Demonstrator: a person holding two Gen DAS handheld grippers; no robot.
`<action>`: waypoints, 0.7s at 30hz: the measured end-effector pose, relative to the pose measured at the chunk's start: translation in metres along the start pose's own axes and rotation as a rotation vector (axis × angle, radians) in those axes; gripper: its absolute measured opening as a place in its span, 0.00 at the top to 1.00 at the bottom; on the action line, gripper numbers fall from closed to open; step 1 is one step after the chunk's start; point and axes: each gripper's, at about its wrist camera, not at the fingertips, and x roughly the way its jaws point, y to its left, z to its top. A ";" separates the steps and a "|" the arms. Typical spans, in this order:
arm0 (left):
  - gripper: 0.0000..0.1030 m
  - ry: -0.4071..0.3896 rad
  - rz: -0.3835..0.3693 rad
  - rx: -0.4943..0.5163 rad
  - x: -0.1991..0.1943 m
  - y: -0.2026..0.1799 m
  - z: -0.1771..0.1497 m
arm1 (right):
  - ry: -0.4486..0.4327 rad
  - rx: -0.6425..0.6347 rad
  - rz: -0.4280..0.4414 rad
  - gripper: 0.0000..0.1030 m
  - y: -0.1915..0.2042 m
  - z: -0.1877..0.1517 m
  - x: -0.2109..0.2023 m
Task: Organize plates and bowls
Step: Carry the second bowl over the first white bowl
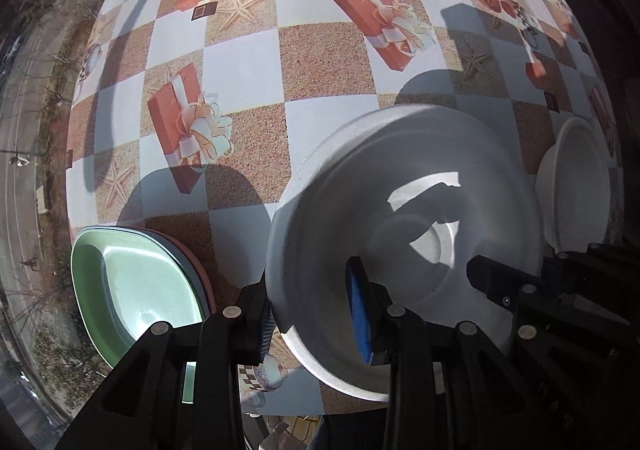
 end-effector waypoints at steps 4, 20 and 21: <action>0.67 -0.036 -0.001 0.030 -0.024 -0.015 0.008 | -0.042 0.014 0.017 0.85 0.001 -0.004 -0.018; 0.65 -0.080 -0.032 0.341 -0.040 -0.155 0.019 | -0.163 0.254 0.023 0.85 -0.124 -0.070 -0.075; 0.65 -0.078 -0.036 0.355 -0.039 -0.160 0.022 | -0.166 0.272 0.019 0.85 -0.130 -0.072 -0.075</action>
